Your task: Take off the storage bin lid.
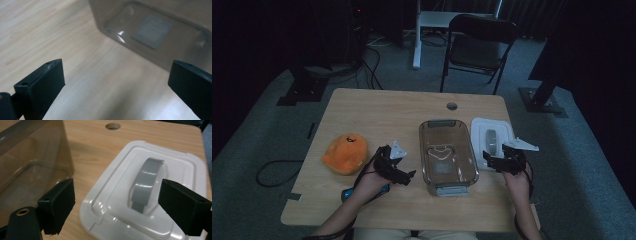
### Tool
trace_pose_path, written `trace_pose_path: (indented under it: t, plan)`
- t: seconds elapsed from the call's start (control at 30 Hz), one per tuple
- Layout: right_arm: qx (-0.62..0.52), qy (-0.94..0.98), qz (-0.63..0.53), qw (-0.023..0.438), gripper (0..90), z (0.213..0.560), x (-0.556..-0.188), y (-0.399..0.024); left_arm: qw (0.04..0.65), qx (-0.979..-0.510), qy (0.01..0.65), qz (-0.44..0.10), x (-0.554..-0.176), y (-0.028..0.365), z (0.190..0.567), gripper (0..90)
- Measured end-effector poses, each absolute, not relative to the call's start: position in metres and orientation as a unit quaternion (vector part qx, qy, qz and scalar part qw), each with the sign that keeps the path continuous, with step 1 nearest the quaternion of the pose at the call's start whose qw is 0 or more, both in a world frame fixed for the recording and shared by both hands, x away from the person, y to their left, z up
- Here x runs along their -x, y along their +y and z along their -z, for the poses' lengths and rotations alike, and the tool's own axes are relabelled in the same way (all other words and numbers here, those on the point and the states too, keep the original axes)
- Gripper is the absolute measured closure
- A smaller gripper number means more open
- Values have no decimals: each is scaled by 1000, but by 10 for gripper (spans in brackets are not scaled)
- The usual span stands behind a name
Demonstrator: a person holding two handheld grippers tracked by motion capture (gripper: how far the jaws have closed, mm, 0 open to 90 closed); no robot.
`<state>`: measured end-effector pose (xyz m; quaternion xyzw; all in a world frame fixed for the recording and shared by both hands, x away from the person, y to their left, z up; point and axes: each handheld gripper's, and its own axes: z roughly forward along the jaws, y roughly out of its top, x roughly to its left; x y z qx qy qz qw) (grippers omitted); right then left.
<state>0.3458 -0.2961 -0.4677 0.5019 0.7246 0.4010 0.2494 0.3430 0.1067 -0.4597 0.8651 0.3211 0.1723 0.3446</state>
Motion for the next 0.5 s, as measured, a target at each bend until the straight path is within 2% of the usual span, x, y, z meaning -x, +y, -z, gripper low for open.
trace_pose_path:
  t: [0.5]
  plan:
    - [-476,765,-374,218,137,501,-329,-279,325,-863,349,-165,-399,95,466,13]
